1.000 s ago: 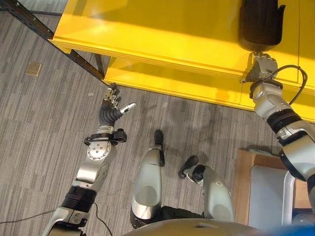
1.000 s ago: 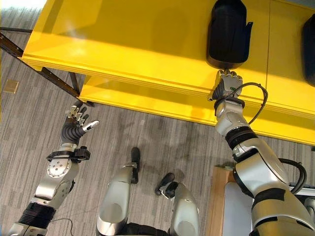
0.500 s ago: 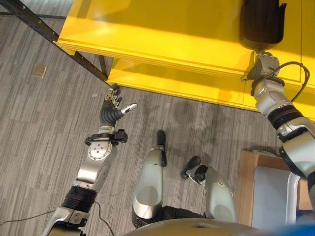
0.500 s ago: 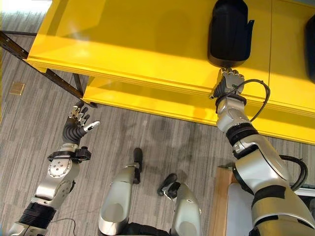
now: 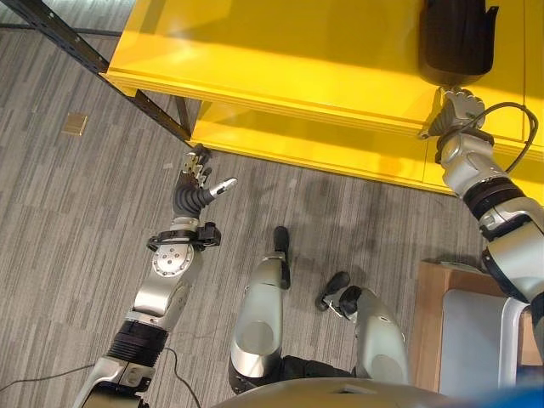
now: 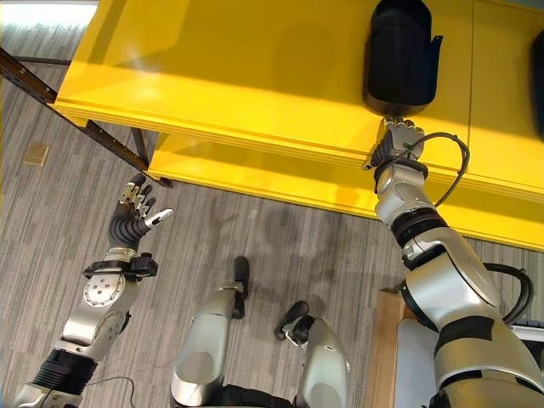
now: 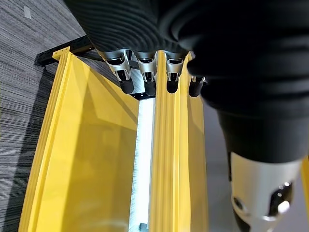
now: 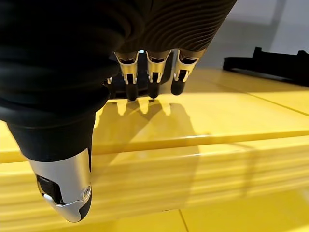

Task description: Move parts from the plastic box to the shelf.

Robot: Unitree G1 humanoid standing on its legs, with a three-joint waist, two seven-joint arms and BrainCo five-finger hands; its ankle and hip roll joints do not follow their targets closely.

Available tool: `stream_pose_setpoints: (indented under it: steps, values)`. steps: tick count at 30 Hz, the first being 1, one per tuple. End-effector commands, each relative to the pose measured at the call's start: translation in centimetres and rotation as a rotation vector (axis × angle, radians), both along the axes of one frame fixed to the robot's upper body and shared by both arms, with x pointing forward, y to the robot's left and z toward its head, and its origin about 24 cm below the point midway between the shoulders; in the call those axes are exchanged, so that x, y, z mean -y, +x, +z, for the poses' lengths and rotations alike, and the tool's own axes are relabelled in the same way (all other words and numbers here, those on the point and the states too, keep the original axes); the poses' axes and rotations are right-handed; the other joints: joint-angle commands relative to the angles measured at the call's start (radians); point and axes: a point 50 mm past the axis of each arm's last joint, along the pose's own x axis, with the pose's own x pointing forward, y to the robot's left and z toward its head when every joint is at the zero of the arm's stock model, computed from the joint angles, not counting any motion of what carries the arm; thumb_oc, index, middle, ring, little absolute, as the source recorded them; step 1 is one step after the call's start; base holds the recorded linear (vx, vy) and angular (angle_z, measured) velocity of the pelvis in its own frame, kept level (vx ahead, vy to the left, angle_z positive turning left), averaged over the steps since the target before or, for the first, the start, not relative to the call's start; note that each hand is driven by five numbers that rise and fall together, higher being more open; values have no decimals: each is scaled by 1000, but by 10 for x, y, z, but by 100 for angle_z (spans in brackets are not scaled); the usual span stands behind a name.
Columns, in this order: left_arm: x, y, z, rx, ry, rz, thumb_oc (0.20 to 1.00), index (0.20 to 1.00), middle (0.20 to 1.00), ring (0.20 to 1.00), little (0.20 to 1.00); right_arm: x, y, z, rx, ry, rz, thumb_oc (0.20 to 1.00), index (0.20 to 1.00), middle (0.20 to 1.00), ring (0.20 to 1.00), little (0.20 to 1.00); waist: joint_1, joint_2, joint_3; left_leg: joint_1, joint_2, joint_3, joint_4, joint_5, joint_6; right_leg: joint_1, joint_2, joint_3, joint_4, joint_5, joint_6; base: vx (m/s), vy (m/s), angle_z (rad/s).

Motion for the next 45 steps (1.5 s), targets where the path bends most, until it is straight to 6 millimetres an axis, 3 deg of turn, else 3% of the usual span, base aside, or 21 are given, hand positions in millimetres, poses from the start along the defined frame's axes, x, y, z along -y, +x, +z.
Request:
stream_pose_setpoints:
  steps: [1, 29, 45]
  values:
    - [9, -4, 15, 101, 2, -44, 1000, 1000, 1000, 1000, 1000, 2, 4, 36, 84, -58, -16, 1000, 1000, 1000, 1000, 1000, 28, 16, -29, 71, 47, 26, -52, -63, -81, -23, -20, -6, 61, 18, 93, 0, 0, 0]
    - [14, 0, 19, 112, 15, -66, 1000, 1000, 1000, 1000, 1000, 5, 5, 68, 149, -67, -47, 1000, 1000, 1000, 1000, 1000, 33, 21, -29, 79, 48, 27, -53, -61, -81, -12, -25, -9, 47, 30, 97, 0, 0, 0]
    - [16, 2, 18, 107, 18, -71, 1000, 1000, 1000, 1000, 1000, 4, 7, 74, 147, -2, -57, 1000, 1000, 1000, 1000, 1000, 41, 25, -29, 89, 45, 23, -40, -70, -79, 2, -32, -19, 61, 23, 95, 4, 0, 0]
